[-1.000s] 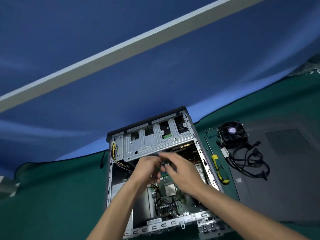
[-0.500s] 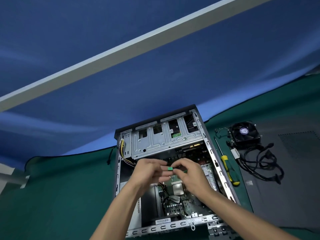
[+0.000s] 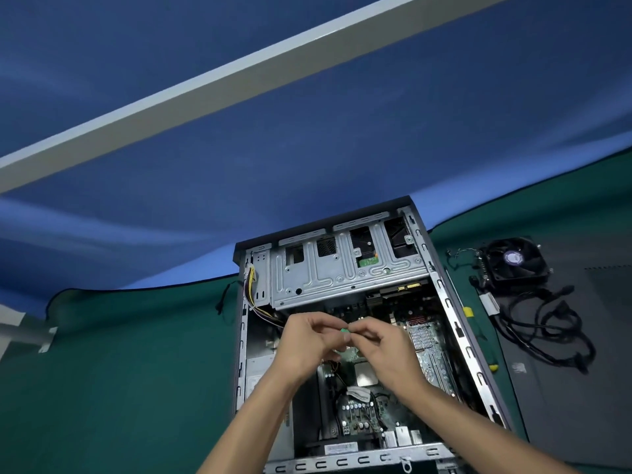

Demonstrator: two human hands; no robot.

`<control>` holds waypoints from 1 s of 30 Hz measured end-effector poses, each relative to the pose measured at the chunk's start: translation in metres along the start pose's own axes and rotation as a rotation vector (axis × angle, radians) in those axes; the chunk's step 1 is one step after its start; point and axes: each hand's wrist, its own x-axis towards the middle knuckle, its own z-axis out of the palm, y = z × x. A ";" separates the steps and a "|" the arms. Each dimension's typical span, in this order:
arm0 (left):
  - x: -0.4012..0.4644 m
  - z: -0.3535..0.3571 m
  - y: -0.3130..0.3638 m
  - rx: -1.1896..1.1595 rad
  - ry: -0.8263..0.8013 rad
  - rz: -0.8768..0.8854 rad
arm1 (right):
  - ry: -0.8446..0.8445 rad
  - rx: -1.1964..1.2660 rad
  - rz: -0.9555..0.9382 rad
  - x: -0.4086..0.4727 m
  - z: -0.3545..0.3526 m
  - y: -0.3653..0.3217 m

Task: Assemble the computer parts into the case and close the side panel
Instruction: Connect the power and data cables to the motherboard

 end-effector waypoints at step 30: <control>0.097 -0.049 -0.070 0.292 -0.308 -0.447 | -0.036 -0.751 0.234 0.075 0.060 0.030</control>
